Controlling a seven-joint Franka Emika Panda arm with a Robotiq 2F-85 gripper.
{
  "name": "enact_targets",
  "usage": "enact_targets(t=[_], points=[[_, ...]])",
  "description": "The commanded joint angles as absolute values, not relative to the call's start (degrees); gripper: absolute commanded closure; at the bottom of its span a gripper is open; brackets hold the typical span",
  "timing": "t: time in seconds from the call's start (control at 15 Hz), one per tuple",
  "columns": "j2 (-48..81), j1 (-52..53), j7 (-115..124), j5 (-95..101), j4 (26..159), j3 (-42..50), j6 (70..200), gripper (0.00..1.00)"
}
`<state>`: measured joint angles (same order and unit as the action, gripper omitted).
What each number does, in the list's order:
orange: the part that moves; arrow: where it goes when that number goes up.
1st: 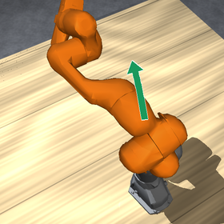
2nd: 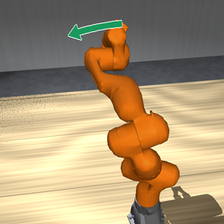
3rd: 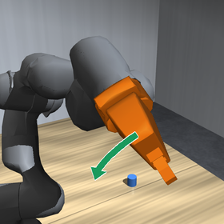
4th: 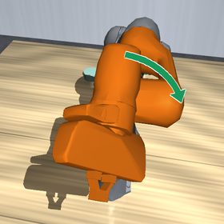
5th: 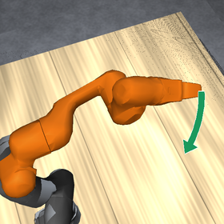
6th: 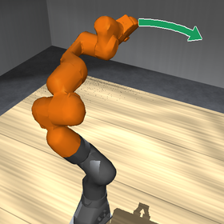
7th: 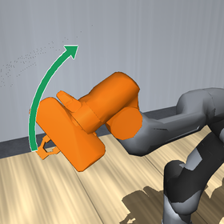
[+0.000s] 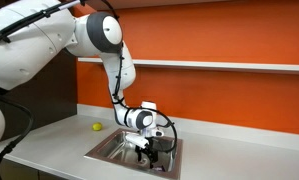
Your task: Move the candy bar to the counter on the left
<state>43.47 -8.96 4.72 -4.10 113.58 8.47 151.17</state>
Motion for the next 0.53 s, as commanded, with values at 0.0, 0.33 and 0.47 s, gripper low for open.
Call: enact_targets(t=[0.0,0.33,0.47], points=[[44.0,-10.0,7.1,-6.7,112.0,7.7,148.3,0.0],[44.1,-10.4,10.6,-11.3,111.5,7.5,147.2,0.0],[44.2,-10.4,12.2,-12.8,111.2,7.6,146.9,0.0]])
